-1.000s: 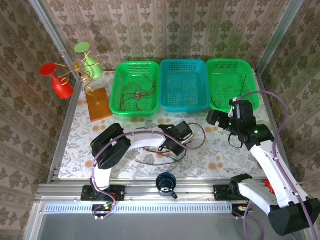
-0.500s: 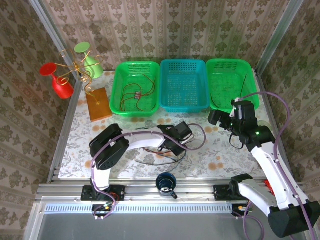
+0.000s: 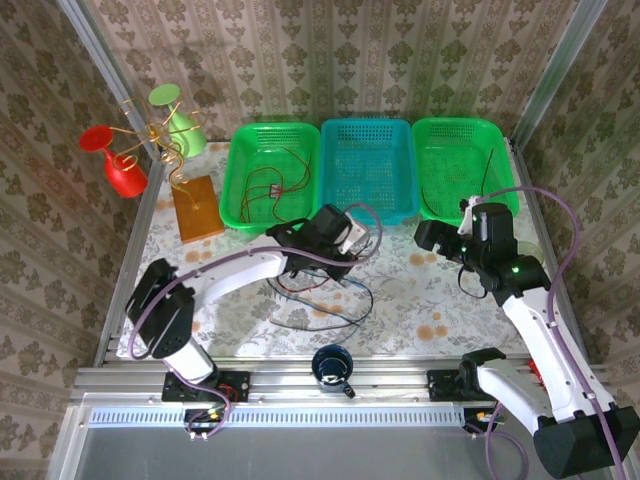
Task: Untangle the cables
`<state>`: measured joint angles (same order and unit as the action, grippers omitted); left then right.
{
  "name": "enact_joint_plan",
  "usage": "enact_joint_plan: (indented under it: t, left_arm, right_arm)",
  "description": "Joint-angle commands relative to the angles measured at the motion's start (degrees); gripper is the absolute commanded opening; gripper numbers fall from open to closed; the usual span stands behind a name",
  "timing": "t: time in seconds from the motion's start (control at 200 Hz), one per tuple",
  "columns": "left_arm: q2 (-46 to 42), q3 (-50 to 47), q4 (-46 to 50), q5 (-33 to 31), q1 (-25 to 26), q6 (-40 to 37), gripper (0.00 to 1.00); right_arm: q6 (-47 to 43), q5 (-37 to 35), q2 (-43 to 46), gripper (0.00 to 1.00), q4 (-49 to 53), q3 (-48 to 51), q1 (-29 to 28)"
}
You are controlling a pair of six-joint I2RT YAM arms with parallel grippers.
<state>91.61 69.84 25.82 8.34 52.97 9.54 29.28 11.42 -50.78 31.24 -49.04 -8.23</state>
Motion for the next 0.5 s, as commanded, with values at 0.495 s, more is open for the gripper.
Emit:
enact_joint_plan:
  t: [0.495]
  left_arm:
    - [-9.1,-4.5,-16.8,12.6,-6.6,12.2,0.0]
  right_arm:
    - [23.3,22.7,-8.3,0.53,-42.1,7.5,-5.7]
